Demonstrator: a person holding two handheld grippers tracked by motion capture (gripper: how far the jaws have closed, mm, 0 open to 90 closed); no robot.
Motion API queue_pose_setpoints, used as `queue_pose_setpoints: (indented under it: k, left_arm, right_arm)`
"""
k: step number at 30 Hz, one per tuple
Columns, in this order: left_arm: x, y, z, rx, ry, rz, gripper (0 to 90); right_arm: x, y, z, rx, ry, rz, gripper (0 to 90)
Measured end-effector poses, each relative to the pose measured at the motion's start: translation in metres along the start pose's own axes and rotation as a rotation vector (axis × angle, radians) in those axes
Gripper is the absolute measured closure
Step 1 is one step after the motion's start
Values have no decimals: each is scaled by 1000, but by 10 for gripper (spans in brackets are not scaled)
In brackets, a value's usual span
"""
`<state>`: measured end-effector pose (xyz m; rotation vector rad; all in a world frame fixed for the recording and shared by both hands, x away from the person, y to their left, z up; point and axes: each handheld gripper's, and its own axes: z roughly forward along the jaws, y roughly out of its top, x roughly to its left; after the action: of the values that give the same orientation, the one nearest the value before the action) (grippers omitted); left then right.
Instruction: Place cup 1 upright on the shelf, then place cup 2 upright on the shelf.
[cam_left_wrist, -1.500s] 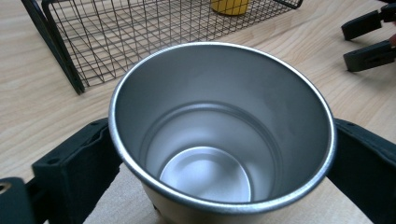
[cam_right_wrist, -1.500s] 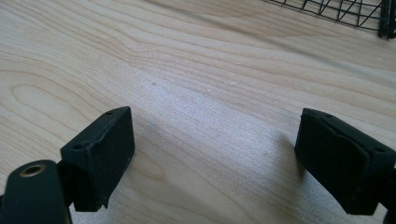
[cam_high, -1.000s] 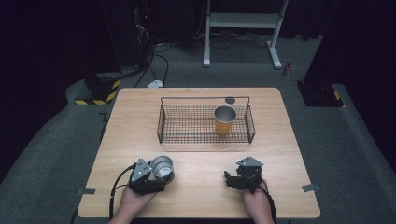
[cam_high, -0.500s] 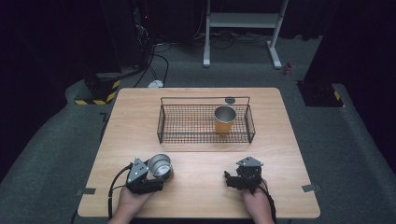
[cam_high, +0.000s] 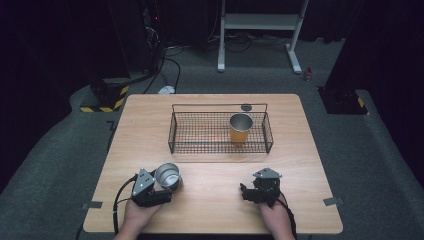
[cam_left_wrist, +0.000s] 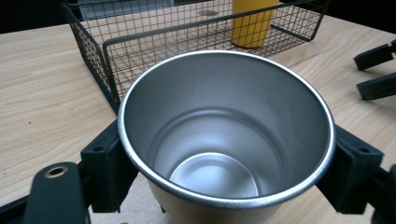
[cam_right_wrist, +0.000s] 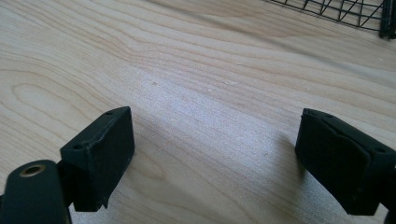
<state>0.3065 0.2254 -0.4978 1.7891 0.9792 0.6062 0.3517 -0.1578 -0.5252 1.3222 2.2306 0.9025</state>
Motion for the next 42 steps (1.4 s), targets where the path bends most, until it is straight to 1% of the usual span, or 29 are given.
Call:
queue_pose_setpoints:
  k: [2,5,6,7,10,12,13,14,15,16,19,22,27,30,32,34,37,39,42]
  left_arm:
    - [1,-1,2,0,0,-16,188]
    - [1,-1,2,-3,-2,-17,188]
    - [0,-1,3,-3,4,-11,188]
    - [-1,0,3,-4,4,-17,189]
    - [-2,4,3,6,4,-22,189]
    - [-2,7,3,5,13,-18,188]
    - [-2,7,3,8,18,-20,188]
    - [-2,9,4,17,20,-28,188]
    - [-2,11,4,16,16,-48,188]
    - [-2,13,5,16,13,-52,188]
    - [-4,20,6,17,31,-38,188]
    - [-4,28,6,8,40,-48,188]
    - [-4,41,6,-8,37,-66,188]
    - [-3,47,7,-15,38,-67,188]
    - [-1,51,9,-21,40,-57,188]
    - [0,55,10,-29,29,-64,188]
    - [0,61,11,-43,34,-50,188]
    - [0,64,12,-48,39,-50,188]
    - [-1,69,15,-45,43,-38,188]
  right_arm:
    - [-1,0,0,0,5,-5,115]
    - [-1,0,0,0,6,-7,114]
    - [-1,0,1,-2,7,-12,114]
    - [-2,0,0,-1,10,-17,114]
    - [-2,0,0,-1,13,-20,115]
    - [-2,0,0,-1,11,-22,119]
    - [-2,1,0,-3,16,-37,121]
    - [-2,1,0,-1,16,-33,119]
    - [-3,0,0,-1,20,-32,119]
    - [-3,0,0,-1,21,-35,119]
    - [-3,0,0,-2,21,-35,119]
    - [-3,0,0,1,24,-31,118]
    - [-4,1,1,0,30,-42,113]
    - [-4,1,1,1,30,-41,113]
    - [-5,1,1,1,33,-39,113]
    - [-4,1,1,2,34,-36,113]
    - [-5,1,1,2,34,-38,113]
    - [-4,1,1,2,34,-37,113]
    - [-4,1,1,2,34,-38,113]
